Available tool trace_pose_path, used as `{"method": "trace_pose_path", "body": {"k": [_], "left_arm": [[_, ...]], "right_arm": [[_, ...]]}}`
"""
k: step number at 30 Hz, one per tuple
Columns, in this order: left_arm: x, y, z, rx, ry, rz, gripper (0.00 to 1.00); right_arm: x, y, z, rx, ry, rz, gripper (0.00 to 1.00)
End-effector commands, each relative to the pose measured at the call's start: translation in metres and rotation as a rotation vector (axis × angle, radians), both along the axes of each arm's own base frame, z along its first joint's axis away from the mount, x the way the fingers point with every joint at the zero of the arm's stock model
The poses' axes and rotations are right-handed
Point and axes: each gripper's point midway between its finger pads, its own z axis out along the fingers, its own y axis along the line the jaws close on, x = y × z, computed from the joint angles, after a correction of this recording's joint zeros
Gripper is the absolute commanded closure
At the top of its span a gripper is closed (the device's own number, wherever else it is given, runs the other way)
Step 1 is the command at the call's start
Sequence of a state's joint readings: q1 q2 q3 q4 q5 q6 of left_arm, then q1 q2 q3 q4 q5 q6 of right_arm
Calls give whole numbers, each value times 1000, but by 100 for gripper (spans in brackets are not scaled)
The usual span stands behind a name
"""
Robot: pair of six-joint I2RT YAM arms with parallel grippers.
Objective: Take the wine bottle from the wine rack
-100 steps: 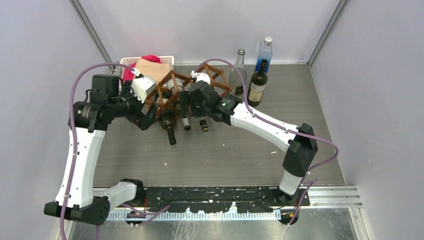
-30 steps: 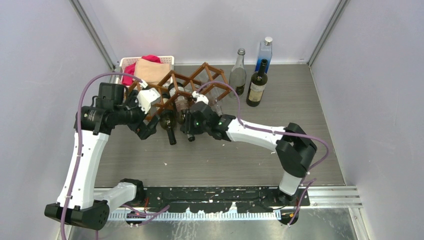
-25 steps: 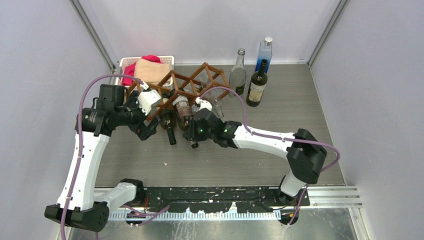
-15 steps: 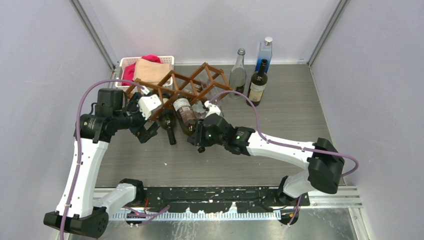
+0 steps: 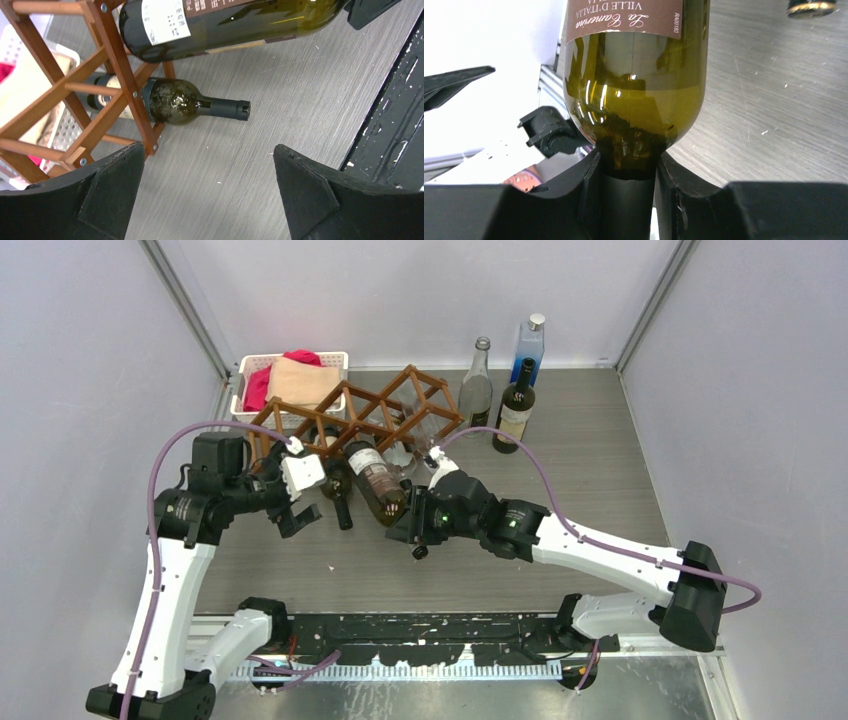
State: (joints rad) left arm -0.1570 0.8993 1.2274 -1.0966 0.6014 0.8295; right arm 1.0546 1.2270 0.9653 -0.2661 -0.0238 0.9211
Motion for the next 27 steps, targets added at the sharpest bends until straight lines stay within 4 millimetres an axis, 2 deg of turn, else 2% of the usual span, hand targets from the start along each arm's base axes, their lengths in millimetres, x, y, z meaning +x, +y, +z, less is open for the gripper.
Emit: {"method": "trace_pose_path", "body": {"k": [1,4,10,19,23,27], "left_arm": [[-2,-13,18,-5,-150,-142,0],[-13,-18,23,22,-237,-243,0],[-31,-28,15,86,-356,-410,0],[-45,-37,-8,169,-422,-559,0],[-43,-37,-20,210,-461,-585,0],[-32,-42,-17,209,-509,-572,0]], "right_arm": [[-15,10,68,177,-75,99,99],[-24,12,72,164,-56,151,99],[-35,23,88,194,-37,234,99],[-48,38,108,235,-27,320,99],[-56,44,117,272,-19,359,99],[-66,53,119,297,21,408,99]]}}
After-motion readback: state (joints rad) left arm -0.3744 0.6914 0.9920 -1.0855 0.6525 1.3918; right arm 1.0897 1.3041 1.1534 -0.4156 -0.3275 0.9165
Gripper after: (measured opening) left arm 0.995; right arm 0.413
